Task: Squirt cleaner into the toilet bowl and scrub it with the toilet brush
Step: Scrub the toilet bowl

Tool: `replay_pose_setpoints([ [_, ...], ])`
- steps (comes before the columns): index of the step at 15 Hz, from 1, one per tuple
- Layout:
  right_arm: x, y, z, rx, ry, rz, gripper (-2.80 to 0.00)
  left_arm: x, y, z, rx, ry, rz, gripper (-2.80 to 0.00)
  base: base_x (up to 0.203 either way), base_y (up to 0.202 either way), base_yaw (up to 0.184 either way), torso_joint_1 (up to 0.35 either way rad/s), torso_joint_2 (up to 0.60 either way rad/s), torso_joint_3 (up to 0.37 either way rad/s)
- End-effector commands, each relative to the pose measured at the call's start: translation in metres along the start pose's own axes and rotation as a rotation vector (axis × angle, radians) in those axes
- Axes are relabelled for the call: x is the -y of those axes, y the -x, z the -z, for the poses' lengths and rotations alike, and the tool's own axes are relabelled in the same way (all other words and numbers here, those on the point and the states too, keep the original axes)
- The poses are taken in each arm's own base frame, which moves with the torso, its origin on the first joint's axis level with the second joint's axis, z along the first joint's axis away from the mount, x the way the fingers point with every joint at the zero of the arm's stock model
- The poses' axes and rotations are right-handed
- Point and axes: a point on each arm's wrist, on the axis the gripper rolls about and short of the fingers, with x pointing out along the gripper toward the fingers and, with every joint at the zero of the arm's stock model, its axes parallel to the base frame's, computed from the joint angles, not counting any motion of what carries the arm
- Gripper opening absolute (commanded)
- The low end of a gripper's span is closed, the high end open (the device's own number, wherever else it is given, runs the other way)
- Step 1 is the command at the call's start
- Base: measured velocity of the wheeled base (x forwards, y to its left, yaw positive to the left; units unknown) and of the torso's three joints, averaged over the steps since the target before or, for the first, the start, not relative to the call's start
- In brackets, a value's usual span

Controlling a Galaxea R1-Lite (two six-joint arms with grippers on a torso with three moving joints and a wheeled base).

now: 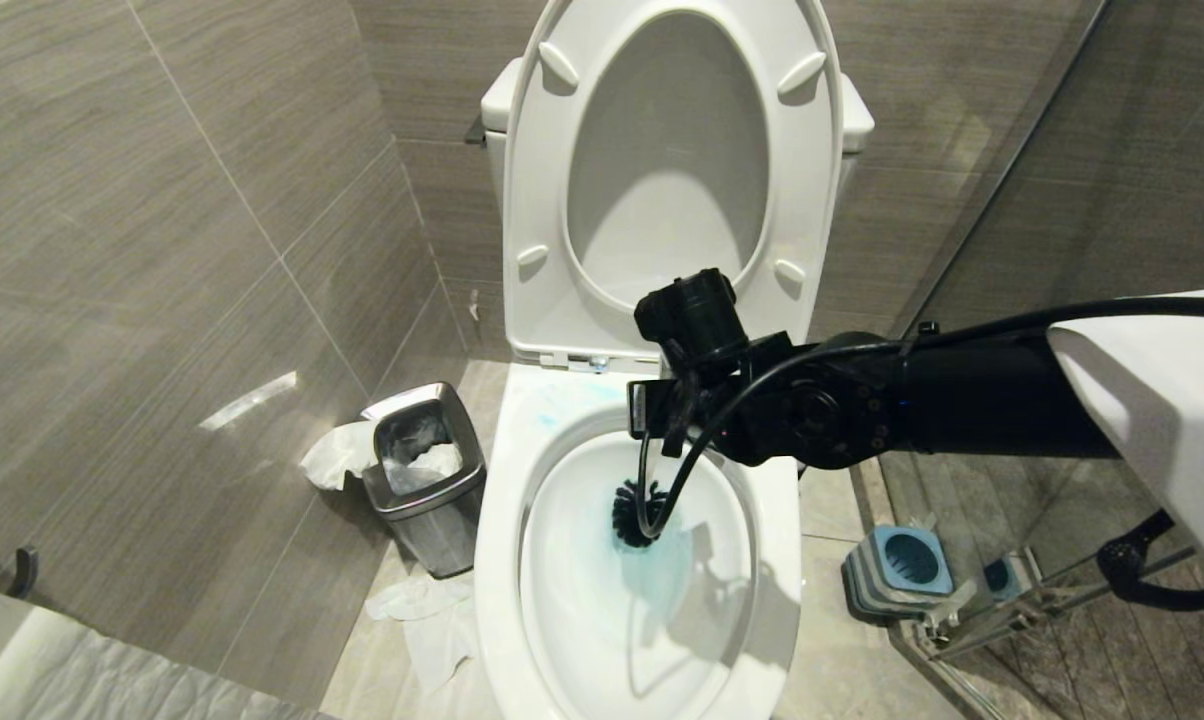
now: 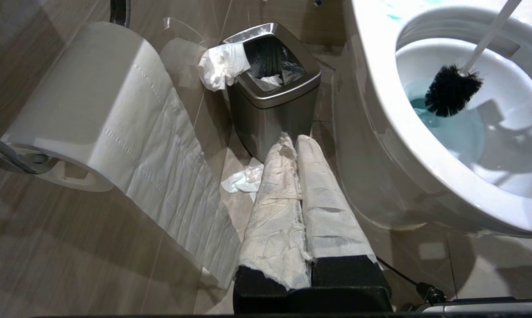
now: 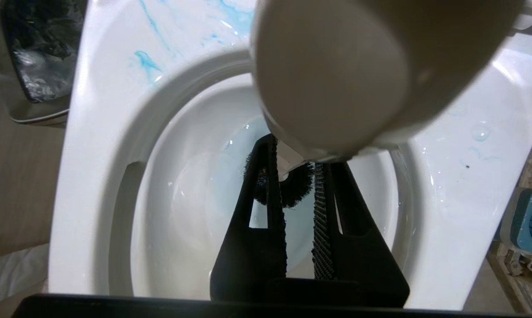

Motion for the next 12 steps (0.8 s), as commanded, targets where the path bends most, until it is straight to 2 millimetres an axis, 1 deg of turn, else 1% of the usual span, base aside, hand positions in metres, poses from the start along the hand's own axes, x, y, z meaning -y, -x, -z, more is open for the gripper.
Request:
replay_pose_setpoints([
  [1,-0.003,-0.021,0.017,-0.034,0.015,0.020,-2.80,0.000,0.000,0.000,-0.002,-0.001,0.001,-2.80,0.000,0.000,0.000,0.000,0.00,0.000],
  [5,-0.010,-0.057,0.047,-0.035,0.057,0.057,-2.80,0.000,0.000,0.000,-0.002,-0.001,-0.001,-2.80,0.000,0.000,0.000,0.000,0.00,0.000],
  [7,-0.012,-0.067,0.056,-0.030,0.069,0.072,-2.80,0.000,0.000,0.000,-0.002,-0.001,-0.001,-2.80,0.000,0.000,0.000,0.000,0.00,0.000],
  [8,-0.013,-0.066,0.057,-0.031,0.070,0.074,-2.80,0.000,0.000,0.000,-0.002,-0.003,0.001,-2.80,0.000,0.000,0.000,0.000,0.00,0.000],
  [9,-0.014,-0.061,0.054,-0.023,0.069,0.068,-2.80,0.000,0.000,0.000,-0.002,-0.004,0.001,-2.80,0.000,0.000,0.000,0.000,0.00,0.000],
  [10,-0.016,-0.052,0.047,-0.008,0.062,0.058,-2.80,0.000,0.000,0.000,-0.002,-0.004,0.001,-2.80,0.000,0.000,0.000,0.000,0.00,0.000],
  [11,-0.017,-0.038,0.035,0.016,0.051,0.043,-2.80,0.000,0.000,0.000,-0.002,-0.005,0.001,-2.80,0.000,0.000,0.000,0.000,0.00,0.000],
  [12,-0.017,-0.019,0.023,0.043,0.040,0.023,-2.80,0.000,0.000,0.000,-0.002,-0.004,0.001,-2.80,0.000,0.000,0.000,0.000,0.00,0.000],
])
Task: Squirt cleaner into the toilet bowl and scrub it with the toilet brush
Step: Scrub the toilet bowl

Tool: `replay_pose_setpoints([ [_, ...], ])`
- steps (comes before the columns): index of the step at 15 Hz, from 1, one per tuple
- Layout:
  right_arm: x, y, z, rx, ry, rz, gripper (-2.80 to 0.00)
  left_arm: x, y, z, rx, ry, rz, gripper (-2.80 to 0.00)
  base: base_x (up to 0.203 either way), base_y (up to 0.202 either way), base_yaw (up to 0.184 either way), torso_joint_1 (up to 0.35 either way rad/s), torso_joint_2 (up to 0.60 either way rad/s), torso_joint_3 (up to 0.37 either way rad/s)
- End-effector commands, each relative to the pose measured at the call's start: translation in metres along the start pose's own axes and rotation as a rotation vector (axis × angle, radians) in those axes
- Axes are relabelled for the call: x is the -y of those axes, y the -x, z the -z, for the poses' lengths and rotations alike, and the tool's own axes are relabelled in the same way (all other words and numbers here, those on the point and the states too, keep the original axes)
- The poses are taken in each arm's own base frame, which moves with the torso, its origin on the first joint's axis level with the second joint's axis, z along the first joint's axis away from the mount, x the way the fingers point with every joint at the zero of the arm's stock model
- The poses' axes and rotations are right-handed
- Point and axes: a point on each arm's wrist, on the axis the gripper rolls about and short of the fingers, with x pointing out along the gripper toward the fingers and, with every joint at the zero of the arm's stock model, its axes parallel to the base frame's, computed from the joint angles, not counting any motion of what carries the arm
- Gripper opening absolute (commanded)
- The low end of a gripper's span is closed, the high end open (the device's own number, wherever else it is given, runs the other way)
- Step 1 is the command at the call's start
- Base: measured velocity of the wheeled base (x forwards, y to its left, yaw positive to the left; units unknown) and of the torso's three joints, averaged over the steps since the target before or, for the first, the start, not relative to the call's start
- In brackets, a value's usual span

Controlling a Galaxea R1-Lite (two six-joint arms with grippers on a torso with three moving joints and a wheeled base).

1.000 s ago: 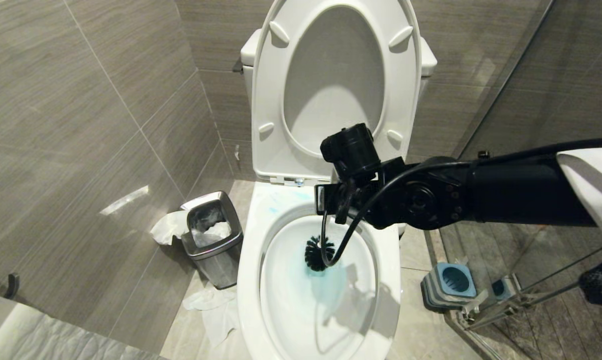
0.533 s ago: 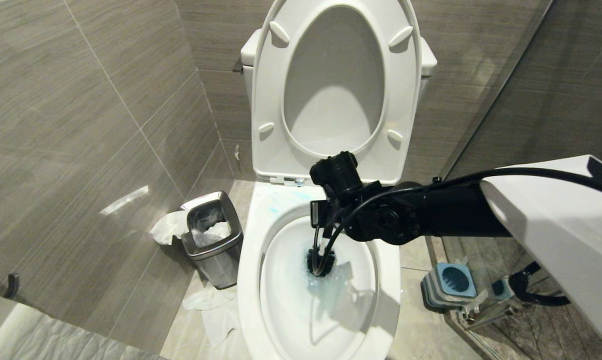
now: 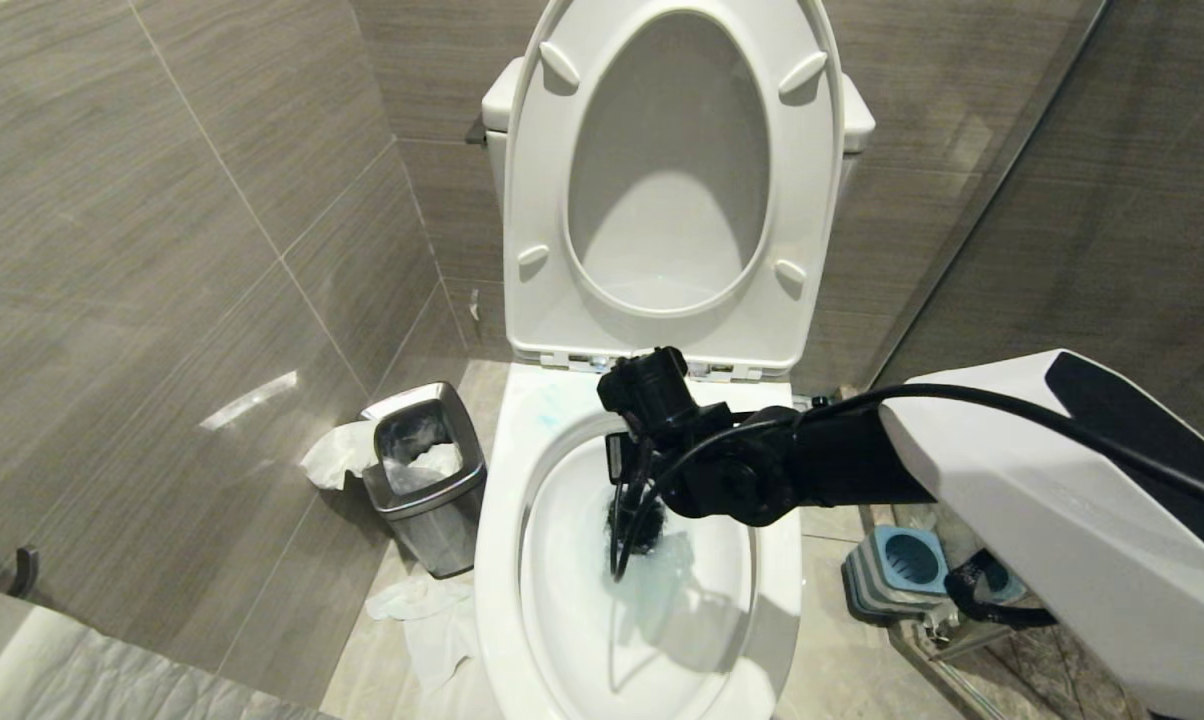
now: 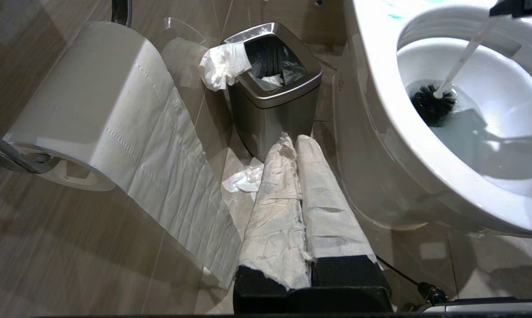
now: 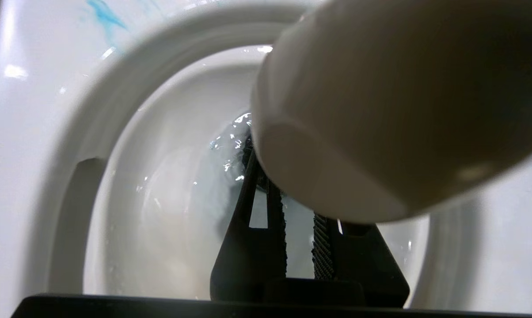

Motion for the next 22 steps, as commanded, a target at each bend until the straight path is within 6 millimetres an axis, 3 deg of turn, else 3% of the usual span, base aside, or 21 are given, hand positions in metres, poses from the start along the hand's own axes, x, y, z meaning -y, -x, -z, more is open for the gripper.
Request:
replay_pose_setpoints([
  [1,0.006,0.049,-0.032,0.074,-0.035,-0.044,-2.80,0.000,0.000,0.000,-0.001,0.000,0.001,-2.80,0.000,0.000,0.000,0.000,0.00,0.000],
  [4,0.024,0.116,-0.058,0.134,-0.059,-0.093,-2.80,0.000,0.000,0.000,-0.001,-0.001,0.001,-2.80,0.000,0.000,0.000,0.000,0.00,0.000],
  [6,0.032,0.138,-0.061,0.119,-0.046,-0.100,-2.80,0.000,0.000,0.000,-0.001,-0.002,0.001,-2.80,0.000,0.000,0.000,0.000,0.00,0.000],
  [10,0.026,0.119,-0.046,0.076,-0.028,-0.080,-2.80,0.000,0.000,0.000,-0.001,-0.002,0.001,-2.80,0.000,0.000,0.000,0.000,0.00,0.000],
  [17,0.007,0.034,-0.014,0.036,-0.030,0.009,-2.80,0.000,0.000,0.000,-0.001,0.000,0.001,-2.80,0.000,0.000,0.000,0.000,0.00,0.000],
  [22,0.000,0.014,-0.001,0.012,-0.022,0.024,-2.80,0.000,0.000,0.000,-0.001,0.000,0.001,-2.80,0.000,0.000,0.000,0.000,0.00,0.000],
])
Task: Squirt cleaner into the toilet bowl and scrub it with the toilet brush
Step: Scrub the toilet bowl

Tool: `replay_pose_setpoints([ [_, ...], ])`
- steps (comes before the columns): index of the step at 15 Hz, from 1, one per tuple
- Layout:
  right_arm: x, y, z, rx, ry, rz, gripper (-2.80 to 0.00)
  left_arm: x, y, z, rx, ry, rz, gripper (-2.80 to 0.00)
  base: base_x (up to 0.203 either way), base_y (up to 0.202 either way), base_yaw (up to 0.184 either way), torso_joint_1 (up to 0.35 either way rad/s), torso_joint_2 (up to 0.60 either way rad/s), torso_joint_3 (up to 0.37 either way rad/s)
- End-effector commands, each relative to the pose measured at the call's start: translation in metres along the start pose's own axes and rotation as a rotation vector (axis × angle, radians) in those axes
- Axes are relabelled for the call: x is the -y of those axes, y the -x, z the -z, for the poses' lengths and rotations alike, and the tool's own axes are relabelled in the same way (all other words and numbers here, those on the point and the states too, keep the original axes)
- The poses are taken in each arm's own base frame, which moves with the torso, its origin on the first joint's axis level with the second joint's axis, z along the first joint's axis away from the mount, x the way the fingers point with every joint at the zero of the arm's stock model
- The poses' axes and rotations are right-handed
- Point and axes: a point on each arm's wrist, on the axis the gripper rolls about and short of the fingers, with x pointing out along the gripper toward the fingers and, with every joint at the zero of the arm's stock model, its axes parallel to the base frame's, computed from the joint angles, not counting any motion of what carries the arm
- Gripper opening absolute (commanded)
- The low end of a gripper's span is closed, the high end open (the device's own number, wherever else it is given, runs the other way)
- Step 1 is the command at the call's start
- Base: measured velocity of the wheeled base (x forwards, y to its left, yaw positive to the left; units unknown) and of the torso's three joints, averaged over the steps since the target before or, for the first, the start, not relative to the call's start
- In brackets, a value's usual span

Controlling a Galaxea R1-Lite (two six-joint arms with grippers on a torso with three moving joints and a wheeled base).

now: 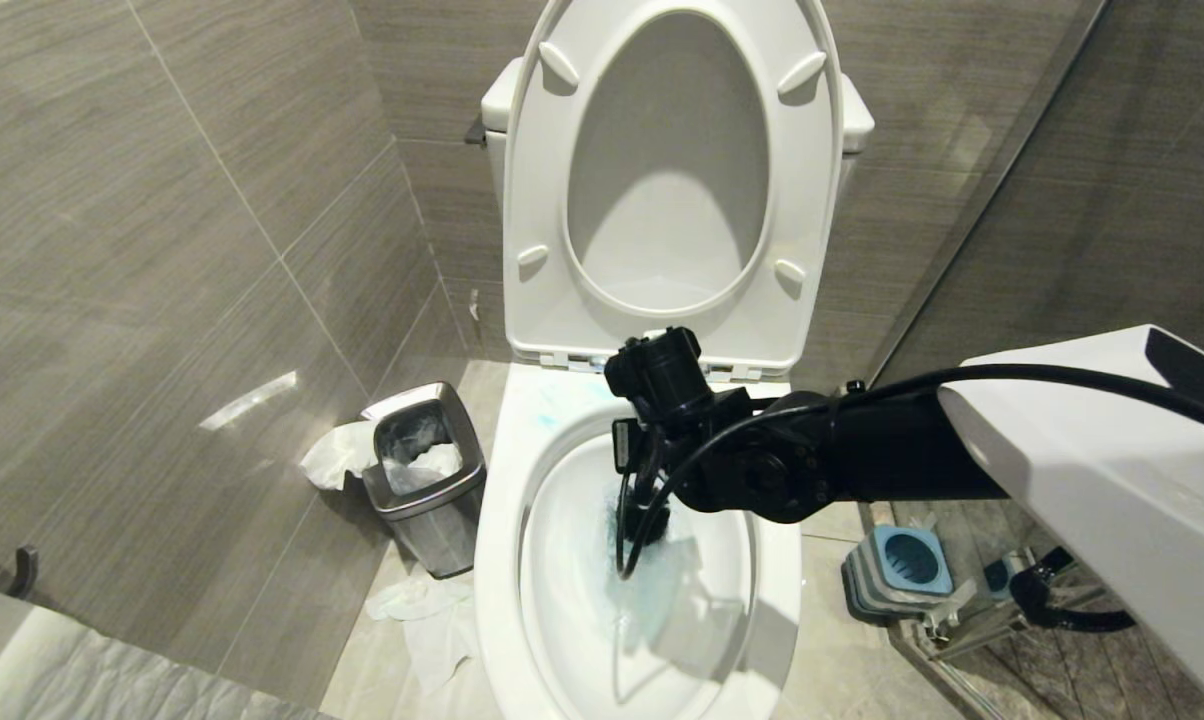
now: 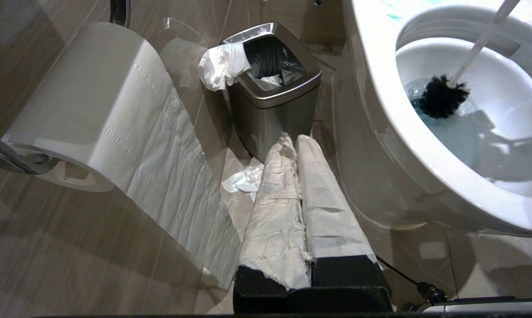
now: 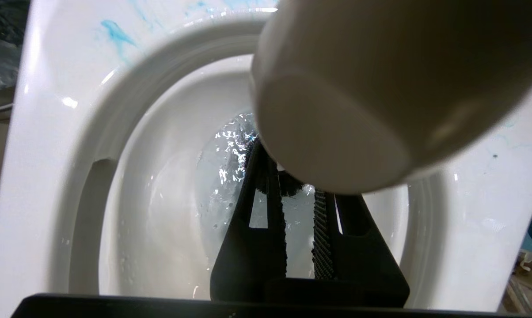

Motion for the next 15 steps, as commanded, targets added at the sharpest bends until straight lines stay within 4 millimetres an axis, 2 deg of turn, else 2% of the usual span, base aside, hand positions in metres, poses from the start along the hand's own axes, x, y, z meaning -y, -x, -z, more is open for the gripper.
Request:
replay_pose_setpoints([
  [1,-0.002,-0.007,0.005,-0.008,0.000,0.008,-2.80,0.000,0.000,0.000,-0.001,0.000,0.000,-2.80,0.000,0.000,0.000,0.000,0.00,0.000],
  [4,0.004,0.019,-0.023,0.053,-0.036,-0.008,-2.80,0.000,0.000,0.000,-0.001,0.000,0.000,-2.80,0.000,0.000,0.000,0.000,0.00,0.000],
  [6,0.014,0.047,-0.045,0.082,-0.056,-0.022,-2.80,0.000,0.000,0.000,-0.001,-0.002,0.000,-2.80,0.000,0.000,0.000,0.000,0.00,0.000],
  [11,0.039,0.150,-0.095,0.159,-0.101,-0.105,-2.80,0.000,0.000,0.000,-0.001,-0.002,0.000,-2.80,0.000,0.000,0.000,0.000,0.00,0.000],
  [12,0.042,0.165,-0.105,0.175,-0.109,-0.122,-2.80,0.000,0.000,0.000,-0.001,-0.002,0.000,-2.80,0.000,0.000,0.000,0.000,0.00,0.000],
  [15,0.048,0.188,-0.122,0.202,-0.125,-0.141,-2.80,0.000,0.000,0.000,-0.001,0.005,-0.002,-2.80,0.000,0.000,0.000,0.000,0.00,0.000],
])
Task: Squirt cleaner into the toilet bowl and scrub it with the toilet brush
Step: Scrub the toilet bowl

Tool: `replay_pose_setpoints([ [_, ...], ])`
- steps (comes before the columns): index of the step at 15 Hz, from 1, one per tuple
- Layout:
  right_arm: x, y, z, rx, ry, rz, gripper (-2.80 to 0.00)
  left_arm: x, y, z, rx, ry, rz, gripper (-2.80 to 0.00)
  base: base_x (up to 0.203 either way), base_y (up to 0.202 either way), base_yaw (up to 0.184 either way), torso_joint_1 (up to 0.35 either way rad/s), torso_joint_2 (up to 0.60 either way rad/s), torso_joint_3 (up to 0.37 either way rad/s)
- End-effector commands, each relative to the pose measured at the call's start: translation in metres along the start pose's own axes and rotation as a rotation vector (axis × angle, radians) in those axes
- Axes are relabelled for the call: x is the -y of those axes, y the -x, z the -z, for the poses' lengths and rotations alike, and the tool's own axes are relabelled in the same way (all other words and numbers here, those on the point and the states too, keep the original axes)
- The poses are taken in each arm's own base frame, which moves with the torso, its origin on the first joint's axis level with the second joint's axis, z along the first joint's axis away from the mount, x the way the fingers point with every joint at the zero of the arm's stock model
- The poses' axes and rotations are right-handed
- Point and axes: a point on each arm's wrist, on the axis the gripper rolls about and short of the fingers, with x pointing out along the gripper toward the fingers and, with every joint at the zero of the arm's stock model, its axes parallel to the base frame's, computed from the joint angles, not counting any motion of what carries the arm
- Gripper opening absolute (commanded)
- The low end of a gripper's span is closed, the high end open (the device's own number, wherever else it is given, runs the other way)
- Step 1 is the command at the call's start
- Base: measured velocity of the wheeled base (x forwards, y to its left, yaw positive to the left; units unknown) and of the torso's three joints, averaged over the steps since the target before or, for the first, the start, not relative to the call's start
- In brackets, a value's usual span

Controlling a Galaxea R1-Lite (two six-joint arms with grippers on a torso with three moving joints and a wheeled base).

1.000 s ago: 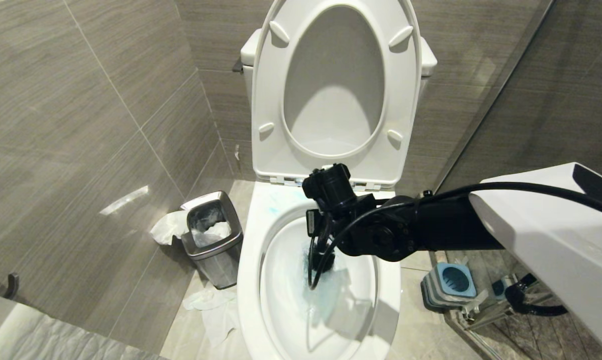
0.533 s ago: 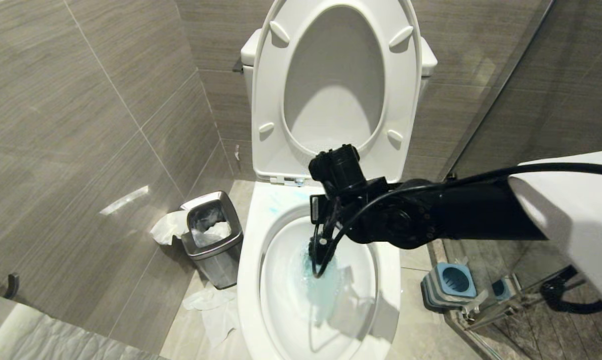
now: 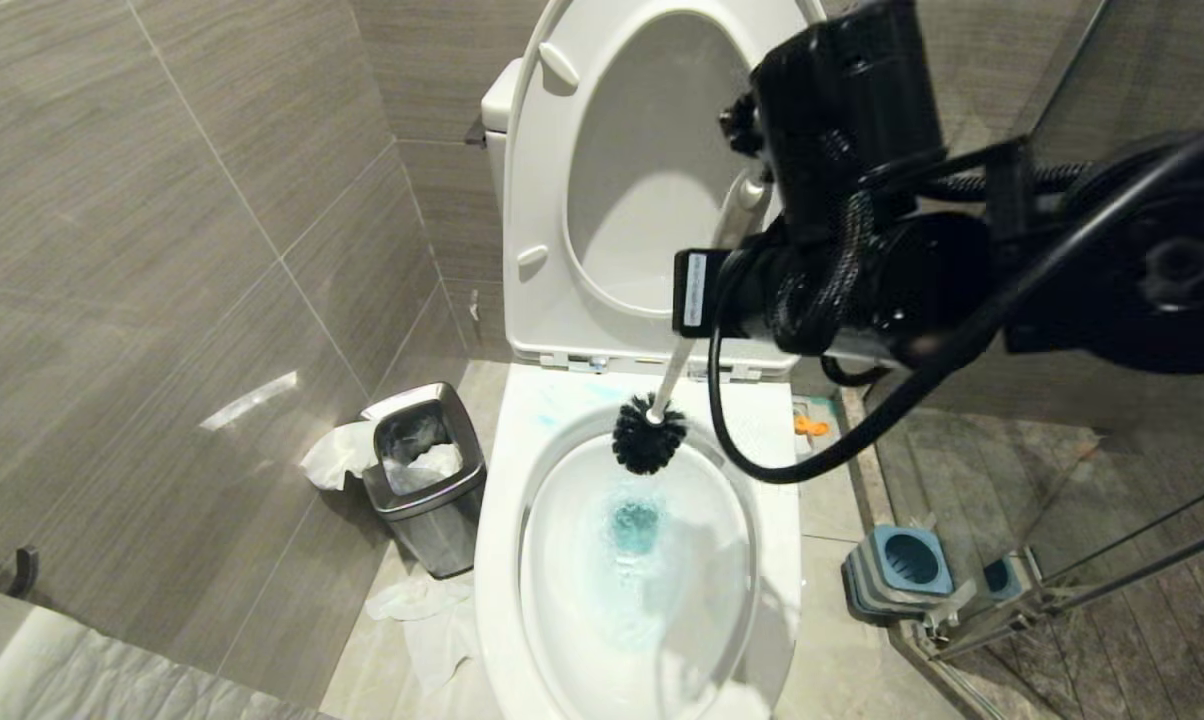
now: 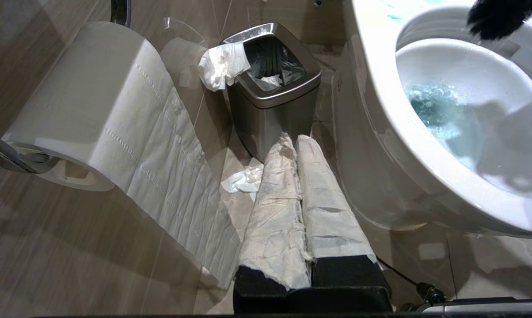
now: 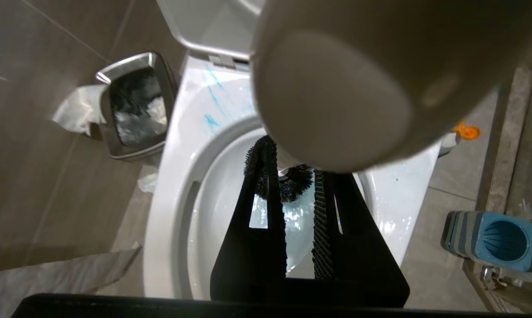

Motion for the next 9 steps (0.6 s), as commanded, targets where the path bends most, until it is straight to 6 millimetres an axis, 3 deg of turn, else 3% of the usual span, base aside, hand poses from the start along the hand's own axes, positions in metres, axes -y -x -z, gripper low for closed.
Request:
replay_pose_setpoints([
  [1,0.007,0.025,-0.022,0.062,-0.041,-0.025,-2.80,0.000,0.000,0.000,-0.001,0.001,0.000,-2.80,0.000,0.000,0.000,0.000,0.00,0.000],
  [9,0.015,0.037,-0.024,0.067,-0.052,-0.027,-2.80,0.000,0.000,0.000,-0.001,0.001,0.000,-2.80,0.000,0.000,0.000,0.000,0.00,0.000],
])
